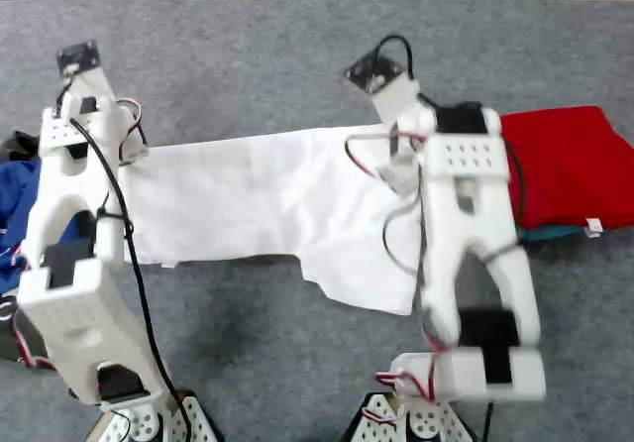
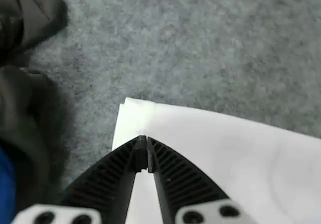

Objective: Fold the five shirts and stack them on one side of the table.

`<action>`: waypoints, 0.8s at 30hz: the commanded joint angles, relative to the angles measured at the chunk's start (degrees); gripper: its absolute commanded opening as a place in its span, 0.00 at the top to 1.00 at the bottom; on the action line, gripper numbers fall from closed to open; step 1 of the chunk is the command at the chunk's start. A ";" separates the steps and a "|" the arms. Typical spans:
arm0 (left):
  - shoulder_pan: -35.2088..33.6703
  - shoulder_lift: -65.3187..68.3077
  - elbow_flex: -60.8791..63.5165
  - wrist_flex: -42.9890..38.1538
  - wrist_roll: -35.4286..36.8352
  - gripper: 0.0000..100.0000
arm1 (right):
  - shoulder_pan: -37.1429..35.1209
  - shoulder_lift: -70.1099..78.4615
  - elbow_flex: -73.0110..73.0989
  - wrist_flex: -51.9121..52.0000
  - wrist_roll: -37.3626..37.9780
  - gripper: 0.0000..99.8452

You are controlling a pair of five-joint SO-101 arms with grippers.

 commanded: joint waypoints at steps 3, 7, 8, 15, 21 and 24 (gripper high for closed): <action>0.40 6.86 -0.75 -3.96 7.38 0.97 | -0.35 17.71 -19.12 -1.41 -5.45 0.99; -2.42 7.82 -2.24 -5.27 6.15 0.97 | 1.41 33.01 -31.16 -1.32 -7.65 0.99; -3.03 7.82 -2.51 -5.27 5.27 0.97 | 2.02 36.70 -34.33 -1.32 -7.91 0.99; -3.91 7.91 -2.77 -5.45 4.48 0.97 | 4.84 54.02 -58.59 7.03 -8.53 0.99; -4.26 7.38 -2.59 -5.27 4.48 0.97 | 4.92 61.32 -79.96 20.40 -8.53 0.99; -3.82 7.21 -2.77 -4.75 4.57 0.97 | 5.01 62.73 -90.59 26.90 -8.44 0.99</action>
